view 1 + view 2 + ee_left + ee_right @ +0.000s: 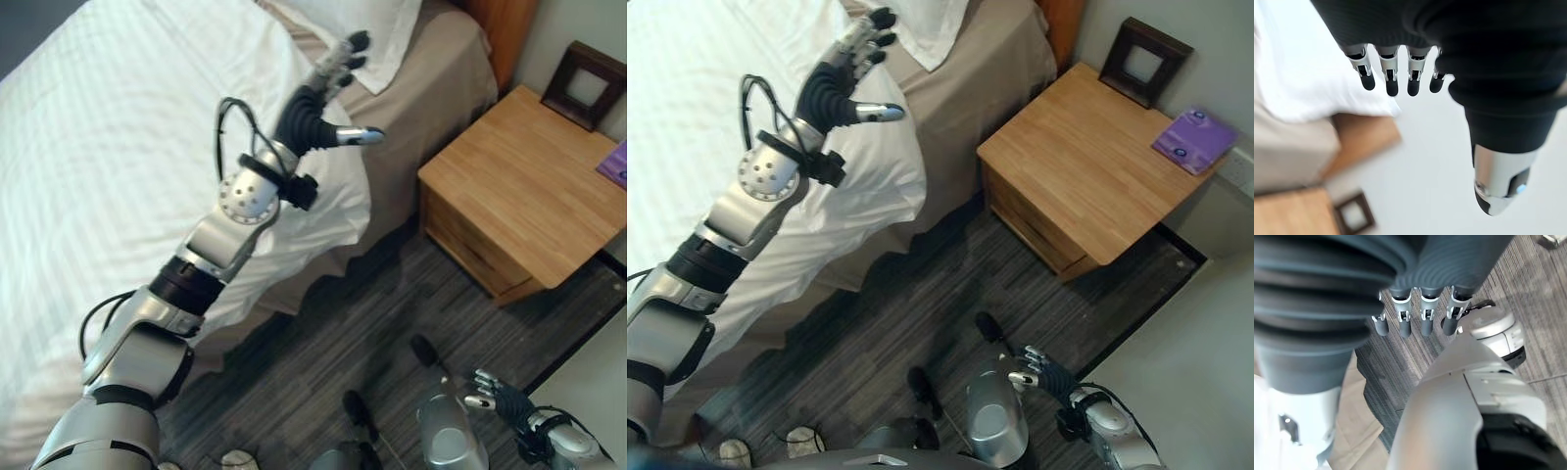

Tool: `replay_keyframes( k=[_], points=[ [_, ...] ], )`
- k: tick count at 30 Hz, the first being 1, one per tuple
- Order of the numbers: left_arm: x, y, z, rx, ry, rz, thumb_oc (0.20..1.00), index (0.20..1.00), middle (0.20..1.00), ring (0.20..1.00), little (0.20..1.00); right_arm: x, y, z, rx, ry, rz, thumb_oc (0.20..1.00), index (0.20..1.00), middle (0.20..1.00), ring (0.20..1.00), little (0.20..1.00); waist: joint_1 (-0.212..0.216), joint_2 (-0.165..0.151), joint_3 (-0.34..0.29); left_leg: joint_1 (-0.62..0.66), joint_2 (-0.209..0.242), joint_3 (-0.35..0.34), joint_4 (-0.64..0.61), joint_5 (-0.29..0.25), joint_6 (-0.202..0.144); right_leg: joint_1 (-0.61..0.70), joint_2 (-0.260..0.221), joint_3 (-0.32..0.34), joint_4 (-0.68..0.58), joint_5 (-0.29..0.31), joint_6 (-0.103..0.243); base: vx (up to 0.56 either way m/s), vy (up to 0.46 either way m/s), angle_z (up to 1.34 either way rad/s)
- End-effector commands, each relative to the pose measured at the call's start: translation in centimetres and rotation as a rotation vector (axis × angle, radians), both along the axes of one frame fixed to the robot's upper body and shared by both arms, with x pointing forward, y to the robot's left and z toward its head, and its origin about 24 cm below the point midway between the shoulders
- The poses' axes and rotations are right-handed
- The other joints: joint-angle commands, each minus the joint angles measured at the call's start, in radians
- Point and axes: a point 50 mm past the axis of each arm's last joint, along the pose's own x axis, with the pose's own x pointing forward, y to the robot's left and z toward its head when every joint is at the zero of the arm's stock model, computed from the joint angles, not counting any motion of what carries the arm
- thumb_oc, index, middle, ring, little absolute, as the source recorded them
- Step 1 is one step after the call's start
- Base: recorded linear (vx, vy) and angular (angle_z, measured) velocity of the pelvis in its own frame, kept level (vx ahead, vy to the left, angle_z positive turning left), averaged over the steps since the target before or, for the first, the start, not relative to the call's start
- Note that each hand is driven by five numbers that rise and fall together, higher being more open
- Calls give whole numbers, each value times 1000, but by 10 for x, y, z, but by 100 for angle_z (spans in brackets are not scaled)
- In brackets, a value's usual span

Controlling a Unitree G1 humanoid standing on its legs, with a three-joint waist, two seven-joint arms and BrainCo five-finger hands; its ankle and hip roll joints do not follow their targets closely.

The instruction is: Making the bed.

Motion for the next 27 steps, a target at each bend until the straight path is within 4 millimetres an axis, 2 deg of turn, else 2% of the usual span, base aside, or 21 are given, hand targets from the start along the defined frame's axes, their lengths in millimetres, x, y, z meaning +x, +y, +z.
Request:
replay_keyframes(
  k=[1,2,3,5,6,8,14,19,20,27],
  points=[
    [2,53,32,9,-143,255,1000,1000,1000,1000,1000,-6,2,3,16,-25,42,1000,1000,1000,1000,1000,-16,-11,20,-81,8,-2,12,107,-38,27,92,-11,83,-82,-48,0,0,0],
    [2,53,32,9,-143,255,1000,1000,1000,1000,1000,-6,2,3,16,-26,42,1000,1000,1000,1000,1000,-17,-11,20,-81,8,-2,12,107,-38,27,92,-11,83,-82,-48,0,0,0],
    [4,64,27,-10,-121,299,1000,1000,1000,1000,1000,-5,3,4,20,-29,40,1000,1000,1000,1000,1000,-16,-12,25,-83,10,0,12,107,-39,22,93,-10,85,-81,-48,0,0,0],
    [5,70,25,-8,-106,325,1000,1000,1000,1000,1000,-5,3,3,21,-30,40,1000,1000,1000,1000,1000,-16,-13,29,-82,11,2,12,108,-39,21,95,-8,88,-81,-49,0,0,0],
    [7,82,22,12,-87,381,1000,1000,1000,1000,1000,-5,3,3,23,-27,37,1000,1000,1000,1000,1000,-16,-15,32,-82,13,6,12,107,-40,19,97,-5,89,-81,-49,0,0,0],
    [8,85,20,15,-76,396,1000,1000,1000,1000,1000,-4,2,3,23,-29,37,1000,1000,1000,1000,1000,-17,-15,35,-82,14,7,12,108,-40,18,98,-5,89,-82,-49,0,0,0],
    [15,118,10,47,-11,576,1000,1000,1000,1000,1000,-1,3,5,33,-40,33,1000,1000,1000,1000,1000,-22,-14,53,-82,18,14,12,110,-41,9,104,-3,96,-84,-51,1,2,-3],
    [23,134,1,82,66,679,1000,1000,1000,1000,1000,3,4,6,33,-45,32,1000,1000,1000,1000,1000,-31,-15,72,-83,21,20,12,112,-42,1,108,2,102,-83,-51,0,0,0],
    [28,144,-4,80,124,733,1000,1000,1000,1000,1000,5,5,6,37,-47,36,1000,1000,1000,1000,1000,-41,-16,85,-83,24,26,12,113,-43,-4,112,5,108,-82,-50,1,3,-4],
    [35,154,-9,116,205,828,1000,1000,1000,1000,1000,9,5,7,36,-51,34,1000,1000,1000,1000,1000,-67,-17,105,-88,26,39,12,112,-46,-24,121,19,117,-79,-50,0,9,-6]
  ],
)
